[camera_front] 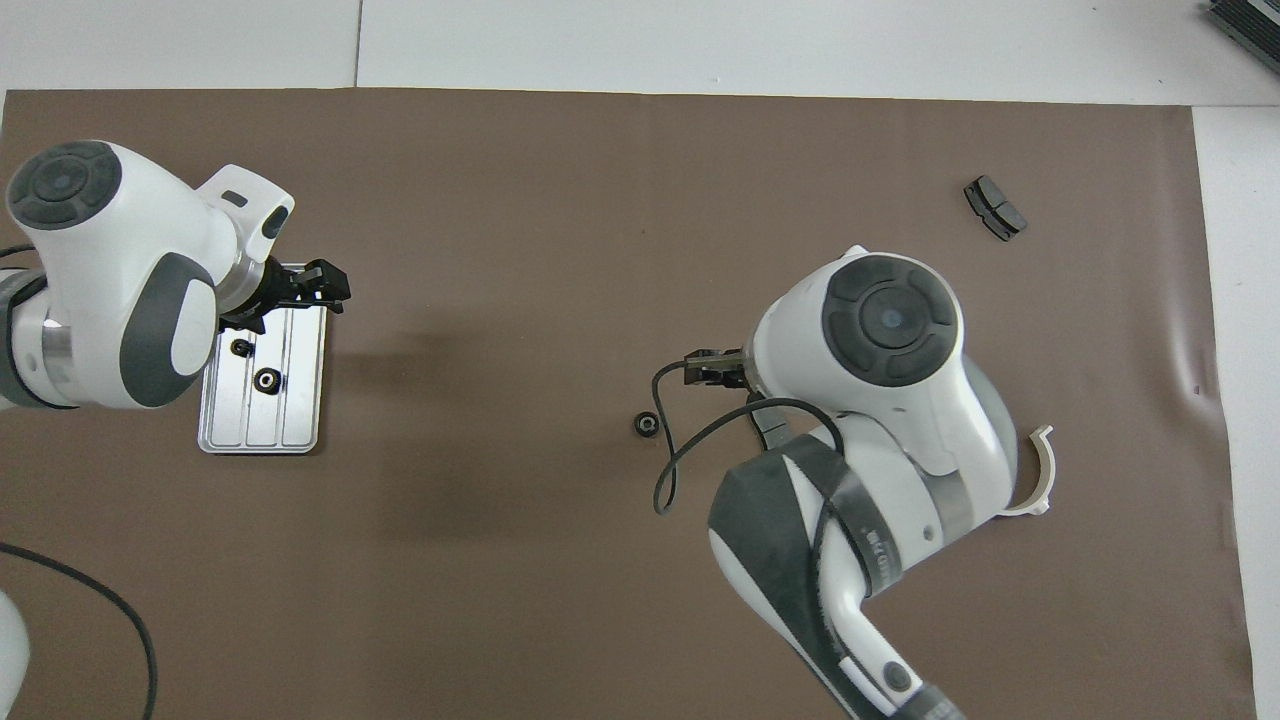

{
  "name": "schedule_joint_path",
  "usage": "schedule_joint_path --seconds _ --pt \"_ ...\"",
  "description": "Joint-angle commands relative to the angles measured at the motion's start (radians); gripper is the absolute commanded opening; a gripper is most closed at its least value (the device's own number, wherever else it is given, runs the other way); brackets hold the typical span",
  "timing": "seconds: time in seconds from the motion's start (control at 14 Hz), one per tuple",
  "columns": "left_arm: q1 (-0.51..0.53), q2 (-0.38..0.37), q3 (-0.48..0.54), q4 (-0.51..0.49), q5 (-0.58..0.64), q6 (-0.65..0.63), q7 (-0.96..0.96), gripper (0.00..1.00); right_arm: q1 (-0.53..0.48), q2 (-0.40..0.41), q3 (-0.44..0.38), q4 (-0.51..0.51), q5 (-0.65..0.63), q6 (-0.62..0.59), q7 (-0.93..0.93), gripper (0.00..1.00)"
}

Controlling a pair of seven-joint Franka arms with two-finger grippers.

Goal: Place bearing gear from tray to pile

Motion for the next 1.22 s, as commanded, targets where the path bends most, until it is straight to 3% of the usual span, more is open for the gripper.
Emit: schedule_joint_path --seconds 0.0,0.29,0.5,0.86,1.15 --pt "0.089 -0.070 -0.014 -0.135 0.004 0.081 0.157 0.93 0.044 0.060 -0.003 0.000 0.018 0.080 0.048 1.00" --pt "0.129 -0.119 -0.015 -0.314 0.003 0.275 0.208 0.90 0.103 0.151 -0.003 -0.026 0.018 0.221 0.100 1.00" --pt "0.129 -0.133 -0.015 -0.371 -0.003 0.305 0.196 0.86 0.147 0.235 -0.003 -0.029 0.018 0.291 0.119 1.00" --pt "0.112 -0.134 -0.015 -0.411 -0.003 0.326 0.158 0.78 0.149 0.223 -0.003 -0.107 0.010 0.304 0.094 1.00" --pt "0.112 -0.130 -0.015 -0.427 -0.003 0.357 0.159 0.61 0.149 0.217 -0.003 -0.126 0.008 0.307 0.085 1.00"
